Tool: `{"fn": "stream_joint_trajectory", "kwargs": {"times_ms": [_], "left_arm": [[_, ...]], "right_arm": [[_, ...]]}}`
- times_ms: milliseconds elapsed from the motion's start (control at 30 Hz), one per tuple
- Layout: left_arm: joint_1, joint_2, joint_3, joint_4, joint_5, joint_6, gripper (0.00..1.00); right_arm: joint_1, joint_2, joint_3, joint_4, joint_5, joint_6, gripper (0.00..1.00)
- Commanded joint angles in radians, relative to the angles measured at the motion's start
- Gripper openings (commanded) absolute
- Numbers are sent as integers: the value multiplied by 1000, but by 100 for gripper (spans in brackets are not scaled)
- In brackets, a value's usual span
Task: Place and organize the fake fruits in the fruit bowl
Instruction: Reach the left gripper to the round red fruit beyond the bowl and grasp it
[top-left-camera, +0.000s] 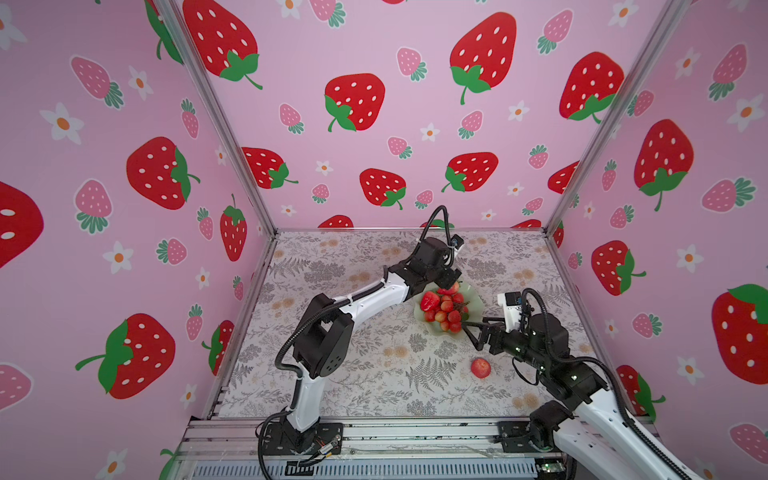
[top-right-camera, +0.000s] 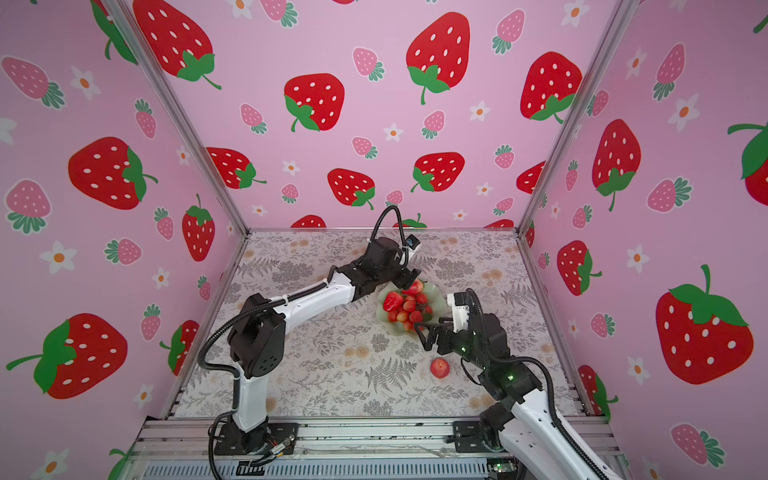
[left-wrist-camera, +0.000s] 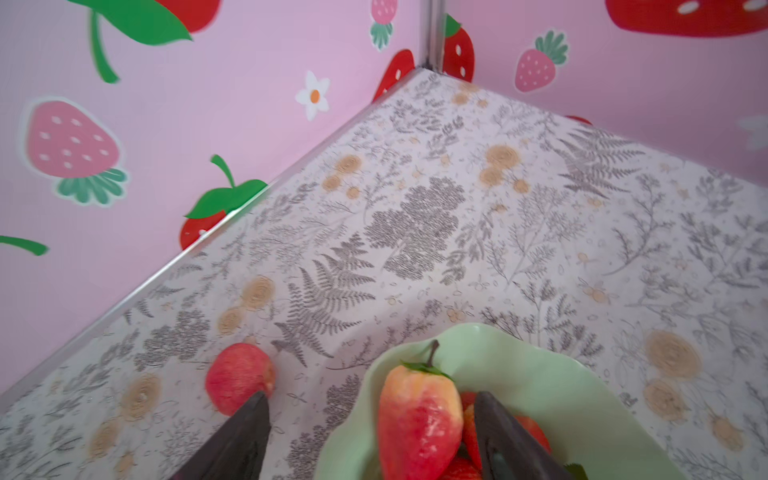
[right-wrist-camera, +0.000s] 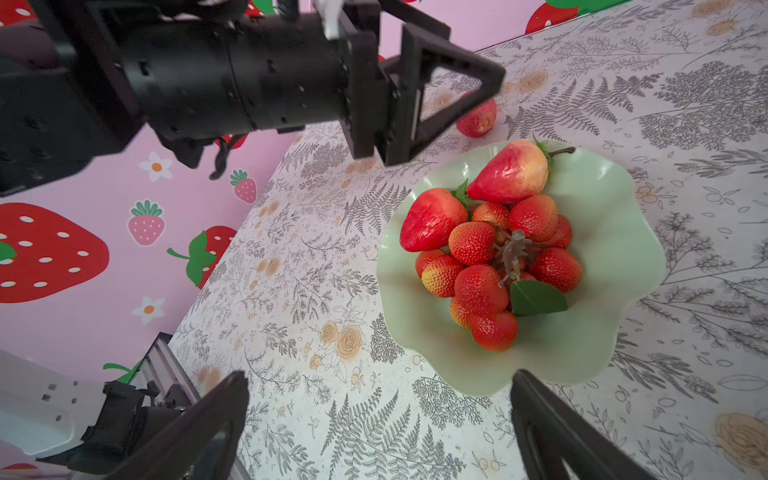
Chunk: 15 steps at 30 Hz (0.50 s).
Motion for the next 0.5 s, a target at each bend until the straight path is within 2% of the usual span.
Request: {"fn": "stream_joint_trajectory", "kwargs": {"times_ms": [0, 100, 200, 467], "left_arm": [[68, 35, 19, -37, -77, 3, 78], [109, 70, 36, -39, -103, -20, 78], [149, 104, 46, -19, -86, -68, 78], [200, 210, 126, 4, -4, -142, 78]], "right_arm": [[-6, 44, 70, -2, 34, -39, 99], [-7, 115, 127, 3, 49, -70, 99], [-7, 196, 193, -2, 47, -106, 99], [-7, 262, 192, 51, 40, -109, 99]]}}
